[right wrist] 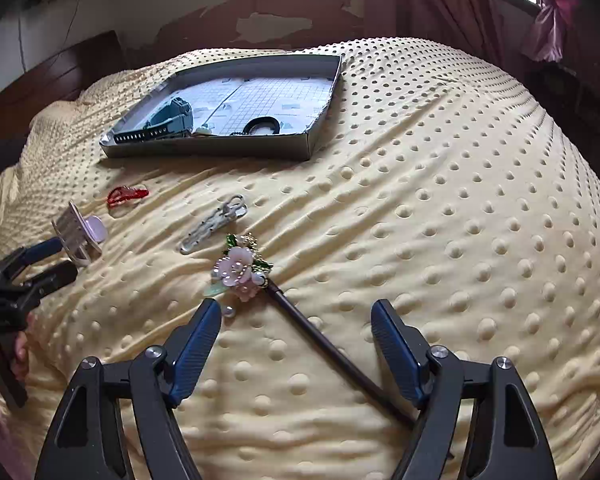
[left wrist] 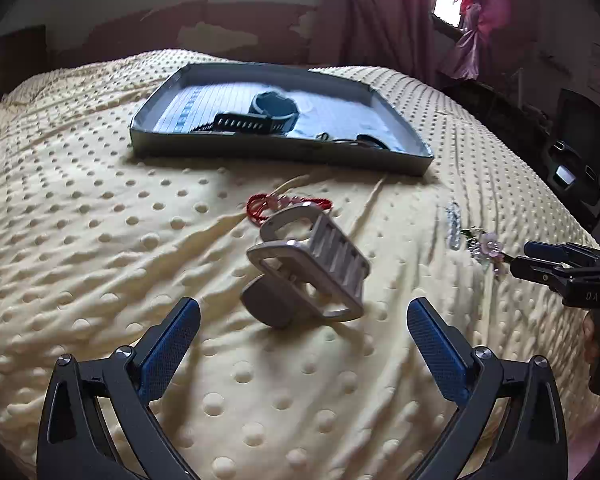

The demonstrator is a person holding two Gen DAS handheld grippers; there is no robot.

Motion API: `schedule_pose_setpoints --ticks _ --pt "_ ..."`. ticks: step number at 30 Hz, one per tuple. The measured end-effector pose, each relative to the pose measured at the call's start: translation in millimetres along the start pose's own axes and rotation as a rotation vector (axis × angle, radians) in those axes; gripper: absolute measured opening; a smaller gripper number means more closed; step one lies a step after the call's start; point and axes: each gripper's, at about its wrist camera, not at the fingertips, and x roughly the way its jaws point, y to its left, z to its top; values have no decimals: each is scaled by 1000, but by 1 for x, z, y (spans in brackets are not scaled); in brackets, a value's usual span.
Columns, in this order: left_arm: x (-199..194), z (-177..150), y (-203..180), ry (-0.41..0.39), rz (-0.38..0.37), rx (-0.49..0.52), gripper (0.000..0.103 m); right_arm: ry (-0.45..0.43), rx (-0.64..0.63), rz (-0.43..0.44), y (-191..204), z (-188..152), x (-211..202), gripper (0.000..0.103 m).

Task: Organize jewelry
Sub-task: 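Grasp the beige claw clip with the left tool while the right tool grasps the pink flower hairpin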

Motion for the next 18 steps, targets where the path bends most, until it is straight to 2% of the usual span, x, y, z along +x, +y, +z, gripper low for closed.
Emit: schedule_pose_setpoints --ticks 3,9,12,16,18 --pt "5 4 6 10 -16 -31 101 0 -38 -9 5 1 6 68" --pt "-5 10 6 -44 -17 -33 99 -1 -120 16 24 5 16 55" --pt "-6 13 4 -56 -35 -37 90 2 -144 15 33 8 21 50" --pt "-2 15 2 -29 -55 -36 64 -1 -142 31 40 11 24 44" --pt "-2 15 1 -32 -51 -26 60 1 -127 40 40 12 24 42"
